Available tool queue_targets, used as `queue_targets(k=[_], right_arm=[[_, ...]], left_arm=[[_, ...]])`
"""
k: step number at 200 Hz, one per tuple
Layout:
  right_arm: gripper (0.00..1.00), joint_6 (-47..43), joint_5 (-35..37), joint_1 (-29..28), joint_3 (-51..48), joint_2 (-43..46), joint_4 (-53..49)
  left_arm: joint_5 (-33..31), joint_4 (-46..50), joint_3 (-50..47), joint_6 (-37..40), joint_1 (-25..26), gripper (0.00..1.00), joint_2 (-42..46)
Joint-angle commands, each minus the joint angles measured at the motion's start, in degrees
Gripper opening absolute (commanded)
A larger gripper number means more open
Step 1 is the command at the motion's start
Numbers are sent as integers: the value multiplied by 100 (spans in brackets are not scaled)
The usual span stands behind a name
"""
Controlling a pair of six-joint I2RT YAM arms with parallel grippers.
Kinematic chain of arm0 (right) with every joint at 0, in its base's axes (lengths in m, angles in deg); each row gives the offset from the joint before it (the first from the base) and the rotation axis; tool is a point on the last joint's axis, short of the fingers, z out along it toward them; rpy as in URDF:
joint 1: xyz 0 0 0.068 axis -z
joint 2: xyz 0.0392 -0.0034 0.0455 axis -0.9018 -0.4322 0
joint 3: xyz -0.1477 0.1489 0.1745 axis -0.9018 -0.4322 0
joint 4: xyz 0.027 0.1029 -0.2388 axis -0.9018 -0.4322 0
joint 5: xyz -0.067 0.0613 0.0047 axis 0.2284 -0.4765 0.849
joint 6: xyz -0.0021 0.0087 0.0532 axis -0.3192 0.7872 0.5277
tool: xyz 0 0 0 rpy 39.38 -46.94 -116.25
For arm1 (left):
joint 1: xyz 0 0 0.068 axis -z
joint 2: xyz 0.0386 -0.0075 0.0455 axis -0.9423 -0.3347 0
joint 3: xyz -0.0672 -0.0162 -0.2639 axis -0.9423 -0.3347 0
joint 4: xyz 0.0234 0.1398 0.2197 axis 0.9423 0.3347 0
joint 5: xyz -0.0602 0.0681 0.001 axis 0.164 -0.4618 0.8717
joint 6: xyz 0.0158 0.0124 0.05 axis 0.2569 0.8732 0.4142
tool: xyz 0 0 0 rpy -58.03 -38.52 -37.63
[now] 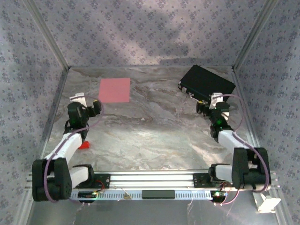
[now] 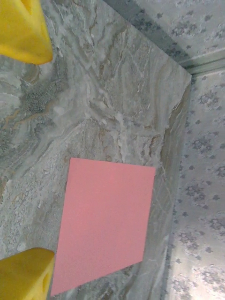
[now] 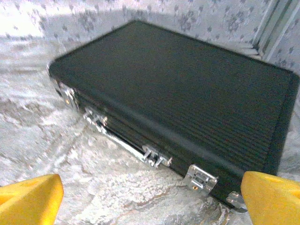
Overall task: Fold a paper plane with a square sheet of paper (pick it up from the middle)
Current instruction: Move the square sheet of paper to the center of the table.
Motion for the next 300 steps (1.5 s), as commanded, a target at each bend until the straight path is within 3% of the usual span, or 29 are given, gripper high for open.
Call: queue_targets(k=[1, 22, 41, 58, 89, 120, 150, 207, 249, 300], right_arm=[[99, 680, 18, -36, 424, 515, -1387], [99, 1370, -147, -39, 748, 926, -2364], [99, 2060, -360, -43, 737, 1300, -2640], [99, 2781, -636, 2, 756, 1538, -3001], [99, 2641, -2173, 27, 734, 1556, -2964], [99, 2808, -2452, -134, 849, 1322, -2982], [99, 2936, -2180, -448, 1005, 987, -2946], [99, 2743, -1138, -1195, 1285, 430, -2692], [99, 2466, -8, -1778, 955, 717, -2223], [99, 2214, 249, -1809, 572, 1161, -2181]], left_arm=[[27, 980, 352, -295, -66, 100, 139], [135, 1431, 740, -676, -68, 100, -38], [704, 1689, 1179, -757, -82, 100, -339], [851, 2200, 1714, -1393, -83, 100, -754], [1788, 3282, 2919, -1389, -127, 100, -1943], [2715, 4001, 4109, -1289, -126, 98, -3217], [3354, 4058, 5041, -1563, -54, 93, -4329], [2951, 4763, 6785, -1550, 482, 92, -5832], [2772, 4619, 6419, -1584, 515, 90, -6058], [2544, 4431, 5547, -1598, 782, 88, -5772]])
